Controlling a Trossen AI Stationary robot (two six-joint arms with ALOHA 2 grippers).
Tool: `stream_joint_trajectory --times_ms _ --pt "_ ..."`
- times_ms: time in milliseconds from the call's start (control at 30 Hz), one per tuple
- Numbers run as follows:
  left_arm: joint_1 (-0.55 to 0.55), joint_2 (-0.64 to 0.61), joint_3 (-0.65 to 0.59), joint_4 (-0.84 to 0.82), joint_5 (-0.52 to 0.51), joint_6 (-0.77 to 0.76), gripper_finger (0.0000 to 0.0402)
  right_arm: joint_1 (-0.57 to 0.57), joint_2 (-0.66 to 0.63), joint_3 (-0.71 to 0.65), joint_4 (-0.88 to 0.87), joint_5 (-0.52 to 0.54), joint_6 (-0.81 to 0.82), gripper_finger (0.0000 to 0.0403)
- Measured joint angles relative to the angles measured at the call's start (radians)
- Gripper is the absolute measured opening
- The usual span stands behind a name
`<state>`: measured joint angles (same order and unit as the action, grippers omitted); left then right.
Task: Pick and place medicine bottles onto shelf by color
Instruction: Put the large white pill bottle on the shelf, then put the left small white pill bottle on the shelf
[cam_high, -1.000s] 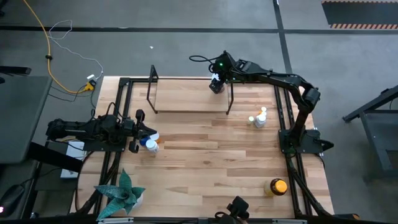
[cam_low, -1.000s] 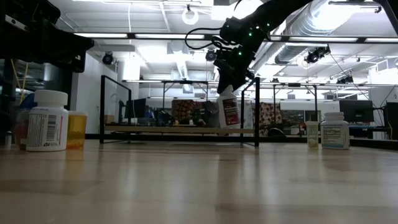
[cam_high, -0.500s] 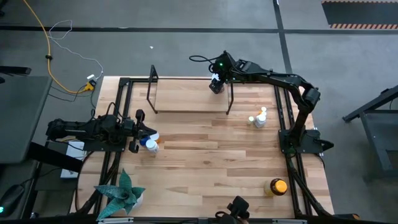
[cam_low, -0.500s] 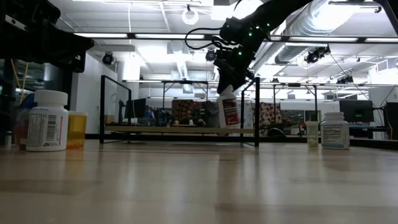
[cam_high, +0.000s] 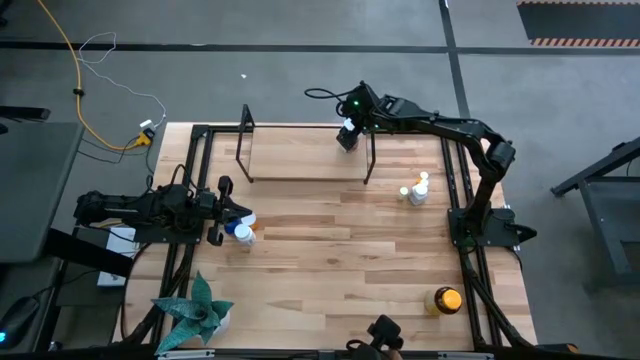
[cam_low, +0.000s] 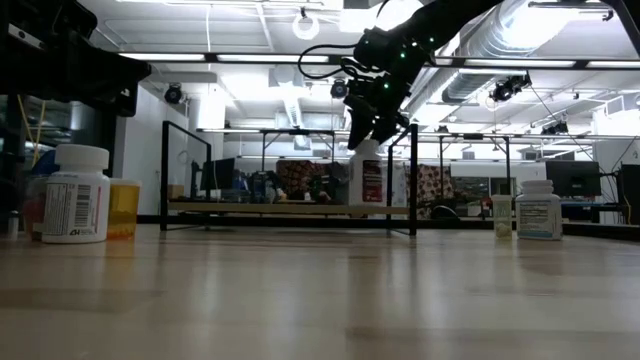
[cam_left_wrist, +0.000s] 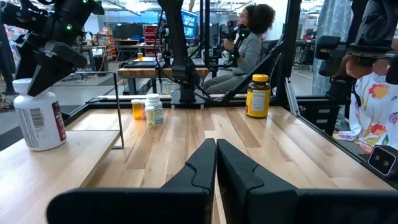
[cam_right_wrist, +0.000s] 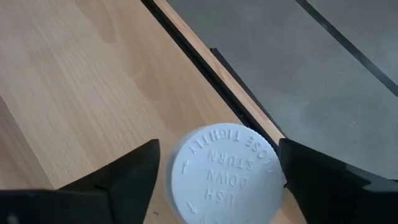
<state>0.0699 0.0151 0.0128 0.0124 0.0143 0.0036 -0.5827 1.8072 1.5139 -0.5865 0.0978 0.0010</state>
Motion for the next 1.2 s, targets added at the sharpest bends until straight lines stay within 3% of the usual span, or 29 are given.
stream_joint_trajectory --times_ms 167,400,600,767,1200 --pt "0.0 0.0 0.0 0.0 0.0 0.0 0.0005 0.0 0.0 0.029 -0.033 0.0 -0.025 0.0336" --pt "0.0 0.0 0.0 0.0 0.0 0.0 0.0005 0.004 0.0 0.189 -0.171 -0.005 -0.054 0.0337" --pt "0.0 0.0 0.0 0.0 0.0 0.0 0.0005 0.042 -0.04 0.235 -0.266 -0.128 -0.09 0.0337" --pt "0.0 0.0 0.0 0.0 0.0 0.0 0.0005 0.104 -0.214 0.045 -0.156 -0.177 -0.114 0.0337" --pt "0.0 0.0 0.0 0.0 0.0 0.0 0.0005 0.279 -0.931 -0.793 0.553 -0.174 0.002 0.0337"
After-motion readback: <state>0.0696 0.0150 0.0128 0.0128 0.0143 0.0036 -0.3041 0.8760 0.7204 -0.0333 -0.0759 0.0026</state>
